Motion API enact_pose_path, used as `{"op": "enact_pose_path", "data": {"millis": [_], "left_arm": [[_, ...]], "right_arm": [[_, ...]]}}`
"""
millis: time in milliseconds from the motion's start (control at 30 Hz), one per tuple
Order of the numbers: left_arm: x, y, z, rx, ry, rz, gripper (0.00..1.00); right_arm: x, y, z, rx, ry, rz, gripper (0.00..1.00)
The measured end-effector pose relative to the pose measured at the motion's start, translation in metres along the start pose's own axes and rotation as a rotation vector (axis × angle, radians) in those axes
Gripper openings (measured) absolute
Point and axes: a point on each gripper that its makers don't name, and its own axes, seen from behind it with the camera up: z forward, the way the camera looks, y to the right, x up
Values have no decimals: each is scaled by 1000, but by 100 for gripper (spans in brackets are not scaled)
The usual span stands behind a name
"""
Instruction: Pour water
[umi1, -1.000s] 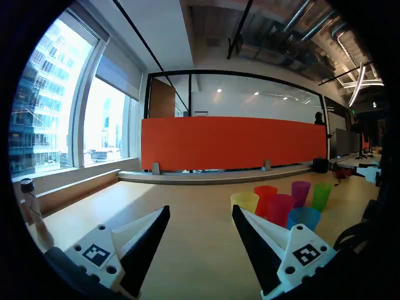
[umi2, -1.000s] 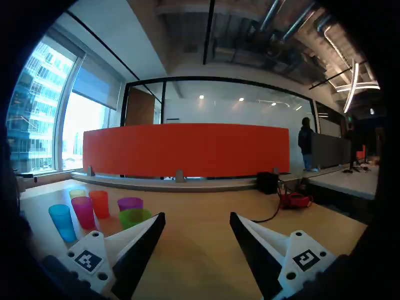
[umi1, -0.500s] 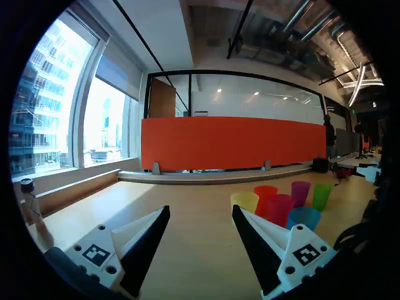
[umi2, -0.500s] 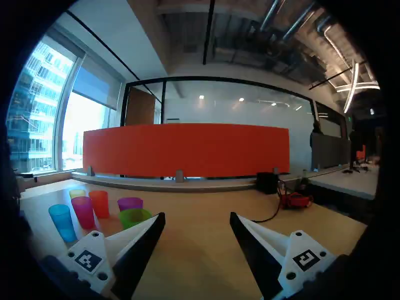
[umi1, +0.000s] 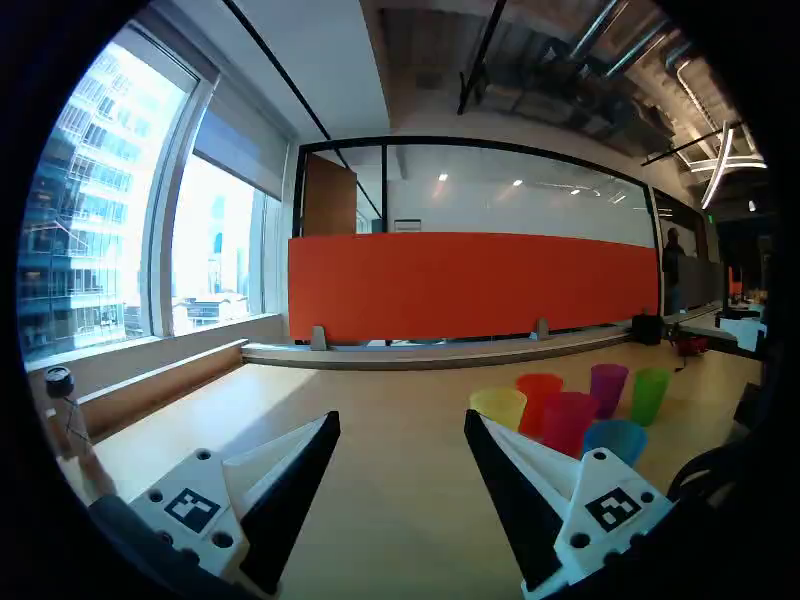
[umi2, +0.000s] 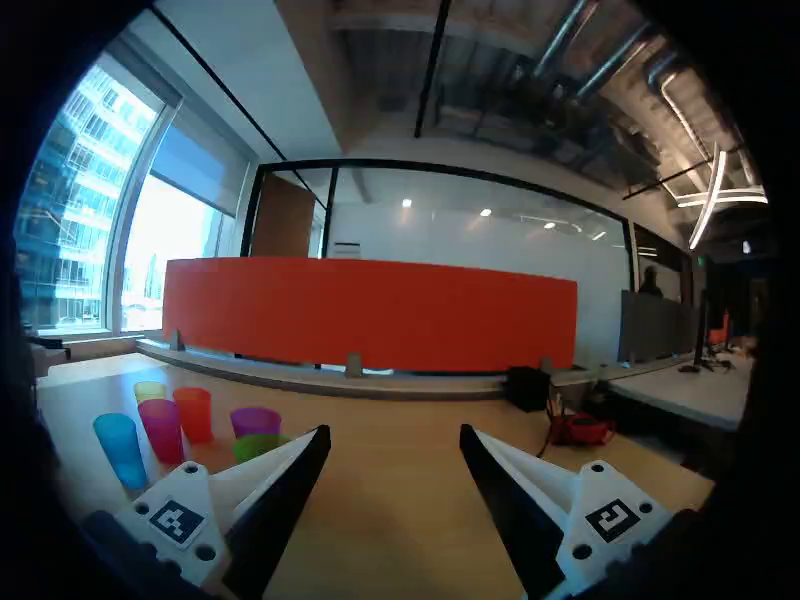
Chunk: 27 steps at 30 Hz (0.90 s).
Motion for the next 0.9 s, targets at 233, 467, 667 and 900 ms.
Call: {"op": "enact_pose_path", "data": {"millis": [233,467,667,900], "left_arm": [[42,6,8,-28,15,-2,92],[92,16,18,-70,30,-5,92],[132,22,23,-95,42,-16,92],[172,17,30,-112,34,-25,93]], "right_arm": [[45,2,5,29,25,7,100],[83,14,9,34,35,42,100],[110,26,13,28,29,48,100],[146,35,19,31,20,47,100]]}}
